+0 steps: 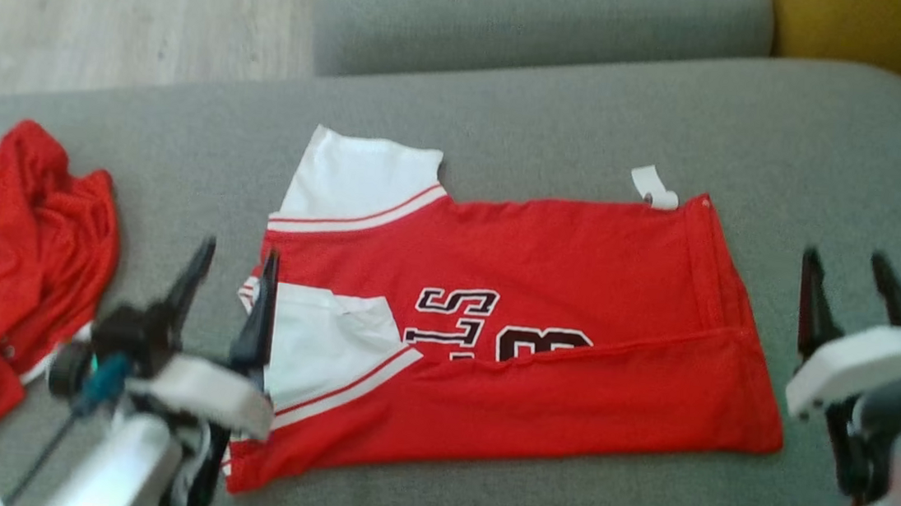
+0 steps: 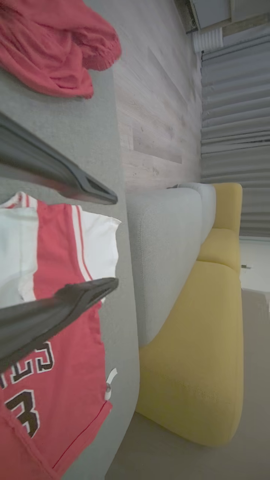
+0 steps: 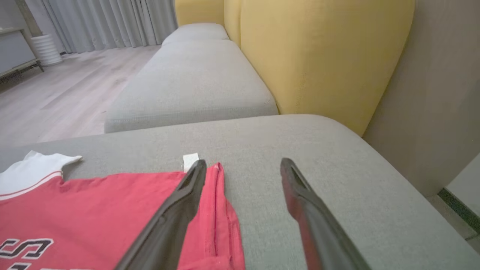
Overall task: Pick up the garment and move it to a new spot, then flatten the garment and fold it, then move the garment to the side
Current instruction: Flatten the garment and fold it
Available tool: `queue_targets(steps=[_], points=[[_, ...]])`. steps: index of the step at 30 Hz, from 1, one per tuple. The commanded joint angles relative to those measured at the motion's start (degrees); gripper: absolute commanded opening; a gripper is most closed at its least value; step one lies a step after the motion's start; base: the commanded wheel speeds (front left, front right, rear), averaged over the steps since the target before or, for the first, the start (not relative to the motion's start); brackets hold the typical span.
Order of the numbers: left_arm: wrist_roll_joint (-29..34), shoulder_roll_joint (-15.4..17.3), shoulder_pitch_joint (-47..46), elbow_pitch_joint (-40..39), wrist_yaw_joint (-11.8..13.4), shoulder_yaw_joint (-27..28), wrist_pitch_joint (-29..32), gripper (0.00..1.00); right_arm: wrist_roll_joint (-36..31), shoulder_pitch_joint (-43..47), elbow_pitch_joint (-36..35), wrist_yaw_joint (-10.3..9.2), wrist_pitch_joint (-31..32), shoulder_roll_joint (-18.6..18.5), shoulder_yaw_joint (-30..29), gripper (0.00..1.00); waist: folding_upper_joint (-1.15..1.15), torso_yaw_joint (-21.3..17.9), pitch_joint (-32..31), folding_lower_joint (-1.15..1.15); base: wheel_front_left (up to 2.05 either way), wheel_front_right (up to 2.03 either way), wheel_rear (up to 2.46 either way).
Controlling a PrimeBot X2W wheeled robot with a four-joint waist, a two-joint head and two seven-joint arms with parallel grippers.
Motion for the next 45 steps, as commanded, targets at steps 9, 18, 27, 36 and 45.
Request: queue_targets(steps=[9,18,27,36,45], points=[[-0.8,6.1,-20.6,2.5,-6.4,3.8,8.3,1.0,-1.1,-13.1,-0.6,-0.04,-3.2,-0.9,4.1,1.0,0.0,-3.5,9.4,0.0,0.0,0.0,0.0],[0.2,10.8,-36.5,14.4,-14.1,-0.7,23.3,1.0,-0.8,-19.2,0.5,-0.04,-5.1,-0.7,5.8,1.0,0.0,-6.2,16.3,0.0,0.0,0.0,0.0],[-1.0,11.5,-46.0,25.9,-16.1,-5.1,29.6,1.0,-0.1,-21.3,-0.5,-0.04,-6.3,0.6,7.1,1.0,0.0,-9.2,21.5,0.0,0.0,0.0,0.0],[-2.1,11.3,-51.1,31.2,-16.2,-10.4,29.5,1.0,-0.6,-22.8,-1.1,-0.04,-6.9,1.1,7.5,1.0,0.0,-10.9,24.9,0.0,0.0,0.0,0.0],[-7.9,11.2,-52.4,32.9,-16.2,-16.6,32.3,0.0,-1.3,-23.4,-0.1,-0.04,-7.4,1.3,6.7,1.0,0.0,-10.6,24.9,0.0,0.0,0.0,0.0]])
